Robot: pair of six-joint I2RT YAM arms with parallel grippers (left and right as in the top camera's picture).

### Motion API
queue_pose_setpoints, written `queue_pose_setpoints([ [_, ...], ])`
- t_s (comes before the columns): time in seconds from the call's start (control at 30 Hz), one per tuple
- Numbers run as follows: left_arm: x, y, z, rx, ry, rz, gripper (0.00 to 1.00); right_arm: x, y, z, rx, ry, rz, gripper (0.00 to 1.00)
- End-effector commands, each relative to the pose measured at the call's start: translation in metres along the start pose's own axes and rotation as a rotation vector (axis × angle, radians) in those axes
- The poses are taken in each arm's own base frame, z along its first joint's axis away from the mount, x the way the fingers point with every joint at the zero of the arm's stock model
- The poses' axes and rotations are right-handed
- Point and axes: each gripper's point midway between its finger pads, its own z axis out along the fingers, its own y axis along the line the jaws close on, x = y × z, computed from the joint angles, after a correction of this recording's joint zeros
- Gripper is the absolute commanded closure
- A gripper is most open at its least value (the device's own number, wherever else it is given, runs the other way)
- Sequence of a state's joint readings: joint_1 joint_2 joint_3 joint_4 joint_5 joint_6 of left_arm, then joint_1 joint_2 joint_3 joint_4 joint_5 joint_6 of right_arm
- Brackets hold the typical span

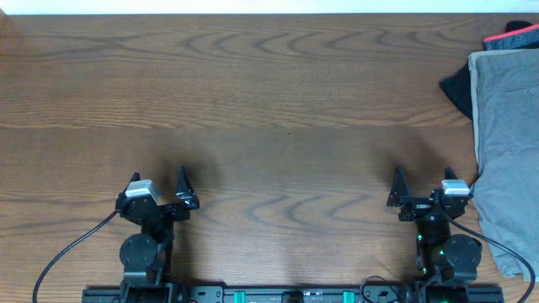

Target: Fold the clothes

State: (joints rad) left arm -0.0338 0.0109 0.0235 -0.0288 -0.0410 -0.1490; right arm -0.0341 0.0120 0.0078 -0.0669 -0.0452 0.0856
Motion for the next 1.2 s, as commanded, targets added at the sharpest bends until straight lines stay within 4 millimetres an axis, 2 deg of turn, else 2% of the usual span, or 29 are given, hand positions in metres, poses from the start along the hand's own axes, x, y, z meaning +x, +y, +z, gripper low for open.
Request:
queue_pose_setpoints([
  [0.0, 0.0161, 0.0081, 0.0009, -0.034, 0.046, 0.025, 0.02, 0.0013, 0.0015, -0.0001, -0.005, 0.003, -0.013, 0.01],
  [1.17, 0.0161, 0.0081, 0.0009, -0.034, 0.046, 0.025, 0.02, -0.0005, 0.0048, -0.0001, -0.024, -0.004, -0.004, 0.01],
])
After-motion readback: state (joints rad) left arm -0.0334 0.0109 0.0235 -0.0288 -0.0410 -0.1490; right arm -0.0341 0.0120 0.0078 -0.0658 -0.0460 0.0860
